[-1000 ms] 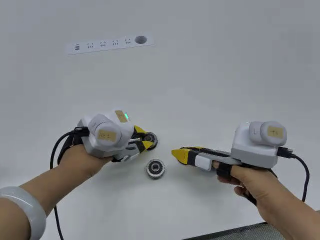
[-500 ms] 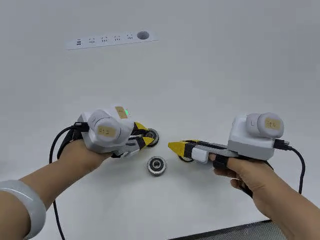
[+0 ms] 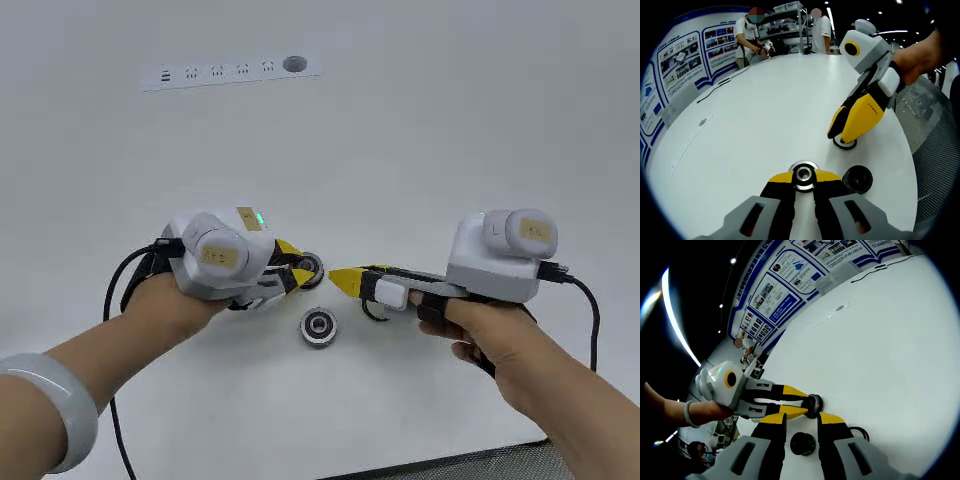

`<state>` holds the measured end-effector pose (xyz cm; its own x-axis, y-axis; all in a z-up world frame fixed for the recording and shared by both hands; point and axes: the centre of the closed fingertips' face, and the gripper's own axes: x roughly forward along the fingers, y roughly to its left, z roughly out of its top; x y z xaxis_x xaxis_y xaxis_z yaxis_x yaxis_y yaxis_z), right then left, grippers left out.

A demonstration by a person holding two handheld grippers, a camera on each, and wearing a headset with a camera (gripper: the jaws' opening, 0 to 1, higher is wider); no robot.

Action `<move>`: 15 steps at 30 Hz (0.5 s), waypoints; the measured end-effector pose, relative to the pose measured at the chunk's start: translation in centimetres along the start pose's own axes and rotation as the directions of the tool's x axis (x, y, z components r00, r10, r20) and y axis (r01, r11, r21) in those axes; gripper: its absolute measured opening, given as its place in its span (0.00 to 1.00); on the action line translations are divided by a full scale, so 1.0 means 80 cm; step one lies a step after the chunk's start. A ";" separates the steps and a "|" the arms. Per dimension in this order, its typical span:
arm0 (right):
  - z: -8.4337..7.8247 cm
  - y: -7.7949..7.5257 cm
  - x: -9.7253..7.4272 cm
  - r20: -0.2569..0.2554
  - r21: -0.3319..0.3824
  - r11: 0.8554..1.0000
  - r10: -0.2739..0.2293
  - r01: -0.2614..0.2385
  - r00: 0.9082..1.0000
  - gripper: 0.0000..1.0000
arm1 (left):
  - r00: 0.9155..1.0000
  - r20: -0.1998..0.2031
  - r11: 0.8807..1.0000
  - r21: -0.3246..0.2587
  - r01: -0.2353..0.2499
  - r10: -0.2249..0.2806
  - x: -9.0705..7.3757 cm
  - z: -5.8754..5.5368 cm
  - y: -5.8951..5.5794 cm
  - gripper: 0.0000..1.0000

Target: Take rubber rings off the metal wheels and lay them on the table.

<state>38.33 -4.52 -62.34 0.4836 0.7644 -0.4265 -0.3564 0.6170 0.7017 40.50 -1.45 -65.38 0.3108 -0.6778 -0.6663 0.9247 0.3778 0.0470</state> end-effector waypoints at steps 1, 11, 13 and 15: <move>0.000 -0.001 0.002 -0.001 -0.001 1.000 0.001 -0.001 1.000 0.26 | 1.000 0.001 1.000 -0.002 0.000 0.000 0.000 0.000 0.000 0.13; 0.004 -0.006 0.020 -0.023 -0.009 1.000 0.007 -0.007 1.000 0.27 | 1.000 0.005 1.000 -0.012 -0.001 0.001 0.000 0.000 0.000 0.13; 0.003 -0.007 0.023 -0.031 -0.011 1.000 0.008 -0.008 0.999 0.27 | 1.000 0.005 1.000 -0.013 -0.001 0.001 0.000 0.000 0.000 0.13; 0.004 -0.009 0.026 -0.036 -0.012 1.000 0.009 -0.010 0.999 0.27 | 1.000 0.006 1.000 -0.014 -0.001 0.001 0.000 0.000 0.001 0.13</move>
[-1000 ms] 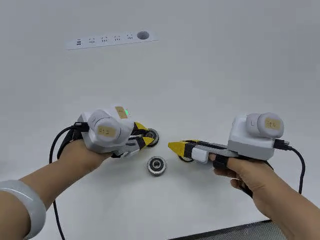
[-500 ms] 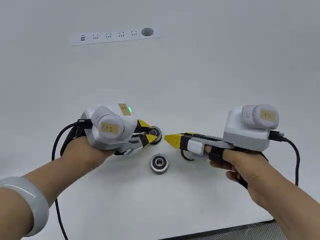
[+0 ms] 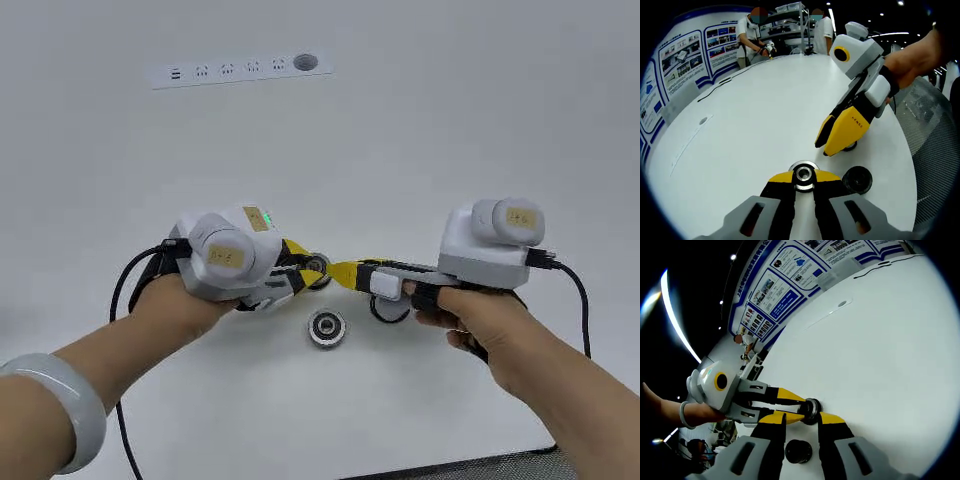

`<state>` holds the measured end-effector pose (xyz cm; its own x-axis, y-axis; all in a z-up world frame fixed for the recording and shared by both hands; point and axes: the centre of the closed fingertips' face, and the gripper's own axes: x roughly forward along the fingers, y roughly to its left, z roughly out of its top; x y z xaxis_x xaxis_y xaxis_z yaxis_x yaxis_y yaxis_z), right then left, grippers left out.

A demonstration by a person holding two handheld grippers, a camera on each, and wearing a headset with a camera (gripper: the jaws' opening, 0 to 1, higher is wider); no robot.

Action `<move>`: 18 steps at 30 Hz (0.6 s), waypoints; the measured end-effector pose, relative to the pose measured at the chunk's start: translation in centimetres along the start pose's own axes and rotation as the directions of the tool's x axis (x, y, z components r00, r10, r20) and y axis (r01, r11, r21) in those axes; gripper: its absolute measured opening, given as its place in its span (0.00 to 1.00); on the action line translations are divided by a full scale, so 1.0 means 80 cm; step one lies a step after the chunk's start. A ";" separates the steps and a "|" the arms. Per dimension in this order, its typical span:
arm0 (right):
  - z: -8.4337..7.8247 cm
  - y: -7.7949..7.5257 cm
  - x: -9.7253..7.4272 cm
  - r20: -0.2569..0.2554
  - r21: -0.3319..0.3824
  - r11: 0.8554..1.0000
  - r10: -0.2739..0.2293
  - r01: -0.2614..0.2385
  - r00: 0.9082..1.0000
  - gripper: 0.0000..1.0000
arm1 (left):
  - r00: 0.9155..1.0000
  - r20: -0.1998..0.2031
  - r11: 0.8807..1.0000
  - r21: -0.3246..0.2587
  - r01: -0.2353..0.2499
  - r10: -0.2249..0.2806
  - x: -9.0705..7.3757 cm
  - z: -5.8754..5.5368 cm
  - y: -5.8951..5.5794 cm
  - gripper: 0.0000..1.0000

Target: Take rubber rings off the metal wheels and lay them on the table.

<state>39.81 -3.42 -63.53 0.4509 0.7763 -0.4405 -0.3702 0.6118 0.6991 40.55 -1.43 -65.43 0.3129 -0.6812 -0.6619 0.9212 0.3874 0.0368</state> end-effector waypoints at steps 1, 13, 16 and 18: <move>0.001 -0.001 0.002 -0.003 -0.002 1.000 0.000 0.000 1.000 0.27 | 1.000 0.000 1.000 -0.001 0.000 0.000 0.000 0.000 0.000 0.13; 0.006 -0.010 0.019 -0.032 0.004 1.000 0.015 -0.015 0.999 0.27 | 1.000 0.001 1.000 -0.011 -0.001 0.001 0.000 0.000 0.000 0.13; 0.003 -0.014 0.024 -0.050 0.004 1.000 0.017 -0.017 0.999 0.27 | 1.000 0.002 1.000 -0.014 -0.001 0.001 0.000 0.000 0.000 0.13; 0.001 -0.014 0.026 -0.059 0.010 1.000 0.024 -0.023 0.998 0.27 | 1.000 0.002 1.000 -0.015 0.000 0.000 0.000 0.000 0.000 0.13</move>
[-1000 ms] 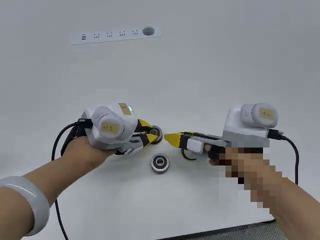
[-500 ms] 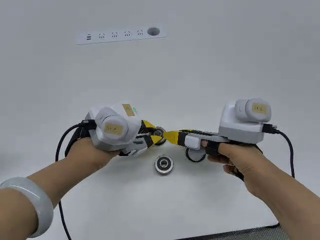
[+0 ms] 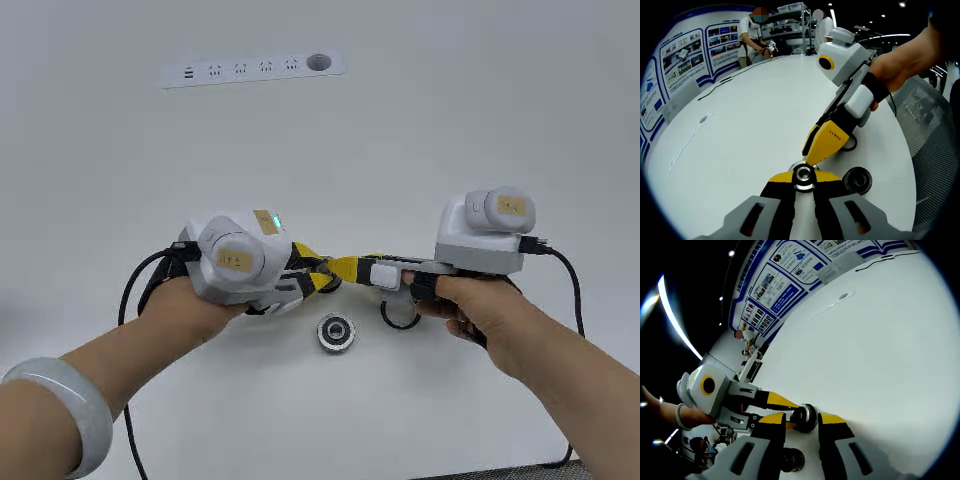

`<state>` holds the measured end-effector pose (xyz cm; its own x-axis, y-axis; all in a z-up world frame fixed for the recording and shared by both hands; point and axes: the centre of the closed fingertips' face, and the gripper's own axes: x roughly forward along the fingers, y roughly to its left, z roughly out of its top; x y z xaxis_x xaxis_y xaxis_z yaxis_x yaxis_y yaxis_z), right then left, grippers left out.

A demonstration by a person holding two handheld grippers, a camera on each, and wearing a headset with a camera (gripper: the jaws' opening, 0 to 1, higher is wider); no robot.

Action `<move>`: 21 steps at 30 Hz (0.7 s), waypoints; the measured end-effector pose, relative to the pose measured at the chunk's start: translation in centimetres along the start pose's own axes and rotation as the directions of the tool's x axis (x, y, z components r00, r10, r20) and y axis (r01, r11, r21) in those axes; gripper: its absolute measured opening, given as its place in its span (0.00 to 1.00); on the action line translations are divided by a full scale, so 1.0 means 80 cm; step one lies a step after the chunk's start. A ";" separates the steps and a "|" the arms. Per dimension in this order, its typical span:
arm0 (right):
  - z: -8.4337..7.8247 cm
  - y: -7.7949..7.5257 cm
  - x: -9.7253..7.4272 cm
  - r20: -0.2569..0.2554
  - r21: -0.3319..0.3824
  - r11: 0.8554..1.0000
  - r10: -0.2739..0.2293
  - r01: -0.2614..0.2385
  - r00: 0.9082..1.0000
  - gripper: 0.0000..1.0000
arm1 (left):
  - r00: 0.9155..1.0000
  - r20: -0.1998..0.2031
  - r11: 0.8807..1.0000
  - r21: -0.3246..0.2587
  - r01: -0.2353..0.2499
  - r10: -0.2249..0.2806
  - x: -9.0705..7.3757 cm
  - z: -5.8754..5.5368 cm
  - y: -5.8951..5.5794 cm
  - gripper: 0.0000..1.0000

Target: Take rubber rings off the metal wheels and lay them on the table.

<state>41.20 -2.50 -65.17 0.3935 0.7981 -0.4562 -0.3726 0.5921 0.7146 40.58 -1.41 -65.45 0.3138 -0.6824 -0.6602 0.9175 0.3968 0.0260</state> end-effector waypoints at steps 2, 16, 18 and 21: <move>-0.001 -0.001 0.002 -0.007 0.006 1.000 0.003 -0.003 1.000 0.27 | 1.000 0.001 1.000 -0.002 0.000 0.000 0.000 0.000 0.000 0.13; -0.007 0.001 0.009 -0.075 0.036 0.999 0.037 -0.034 0.996 0.28 | 1.000 0.006 1.000 -0.011 0.002 -0.002 0.000 0.000 0.001 0.13; -0.008 0.004 0.009 -0.080 0.051 0.998 0.049 -0.045 0.996 0.28 | 1.000 0.006 1.000 -0.011 0.002 -0.002 0.000 0.000 0.001 0.13; -0.009 0.004 0.009 -0.088 0.061 0.997 0.055 -0.049 0.995 0.26 | 1.000 0.007 1.000 -0.012 0.003 -0.003 0.000 0.000 0.001 0.13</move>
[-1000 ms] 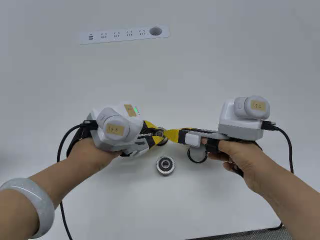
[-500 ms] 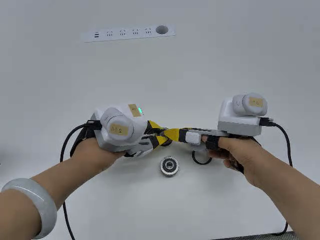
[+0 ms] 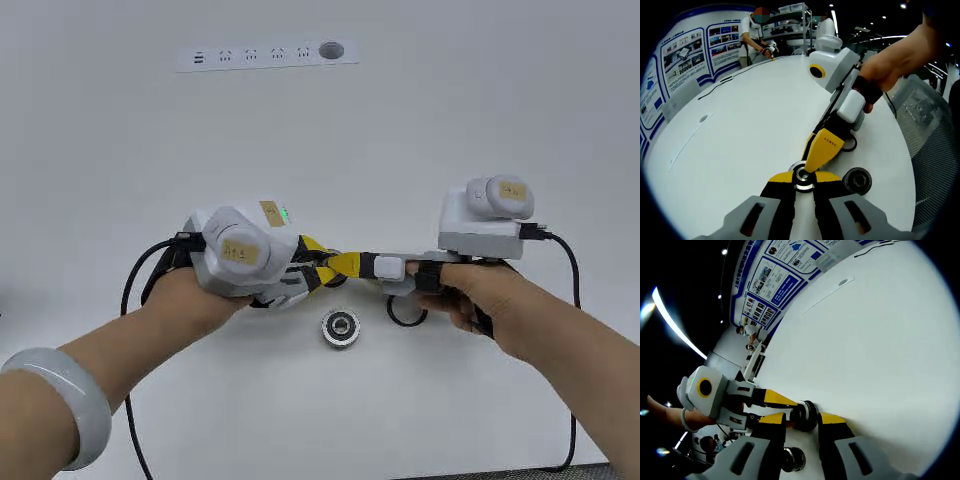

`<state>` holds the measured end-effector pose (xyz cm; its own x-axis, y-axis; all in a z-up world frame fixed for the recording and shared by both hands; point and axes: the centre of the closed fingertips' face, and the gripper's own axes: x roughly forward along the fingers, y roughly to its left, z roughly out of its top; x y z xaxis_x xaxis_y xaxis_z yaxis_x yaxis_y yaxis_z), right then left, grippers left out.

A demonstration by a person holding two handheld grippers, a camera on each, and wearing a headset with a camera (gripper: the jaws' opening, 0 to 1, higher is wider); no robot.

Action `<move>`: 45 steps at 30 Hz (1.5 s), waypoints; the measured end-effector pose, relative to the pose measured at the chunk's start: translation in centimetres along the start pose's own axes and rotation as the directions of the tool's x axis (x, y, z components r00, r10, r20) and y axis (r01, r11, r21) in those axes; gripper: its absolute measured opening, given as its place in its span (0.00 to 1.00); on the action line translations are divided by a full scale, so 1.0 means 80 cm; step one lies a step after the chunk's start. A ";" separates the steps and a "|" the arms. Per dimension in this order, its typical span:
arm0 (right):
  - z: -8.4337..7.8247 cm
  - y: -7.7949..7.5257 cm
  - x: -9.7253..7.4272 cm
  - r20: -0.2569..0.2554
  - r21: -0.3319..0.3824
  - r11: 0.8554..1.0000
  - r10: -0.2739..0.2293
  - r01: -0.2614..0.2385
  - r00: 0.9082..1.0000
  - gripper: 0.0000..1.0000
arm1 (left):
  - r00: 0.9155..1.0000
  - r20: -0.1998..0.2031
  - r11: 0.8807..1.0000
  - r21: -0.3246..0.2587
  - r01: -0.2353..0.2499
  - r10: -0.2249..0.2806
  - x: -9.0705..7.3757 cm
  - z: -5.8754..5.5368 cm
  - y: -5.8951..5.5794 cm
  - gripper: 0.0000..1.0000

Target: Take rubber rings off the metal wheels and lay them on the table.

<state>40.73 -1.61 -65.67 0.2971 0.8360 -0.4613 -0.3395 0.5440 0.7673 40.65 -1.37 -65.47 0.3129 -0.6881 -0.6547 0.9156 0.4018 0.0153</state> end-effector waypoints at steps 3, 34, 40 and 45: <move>-0.001 0.003 0.001 -0.004 0.011 1.000 0.008 -0.008 1.000 0.26 | 1.000 0.002 1.000 -0.002 0.000 0.000 0.000 0.000 0.000 0.13; -0.004 -0.001 -0.010 -0.026 -0.025 1.000 0.000 0.000 1.000 0.11 | 1.000 0.009 1.000 -0.005 0.004 -0.004 -0.001 0.001 -0.002 0.13; -0.003 -0.005 -0.009 -0.028 -0.039 0.999 -0.012 0.011 1.000 0.08 | 1.000 0.008 1.000 -0.006 0.004 -0.004 -0.001 0.000 -0.001 0.13; -0.003 -0.006 -0.009 -0.028 -0.047 0.999 -0.014 0.013 1.000 0.07 | 1.000 0.009 1.000 -0.005 0.004 -0.004 -0.001 0.000 -0.001 0.13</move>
<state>40.42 -2.47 -65.79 0.2770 0.8300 -0.4841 -0.3774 0.5574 0.7395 40.54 -1.37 -65.40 0.3113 -0.6949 -0.6482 0.9155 0.4022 0.0085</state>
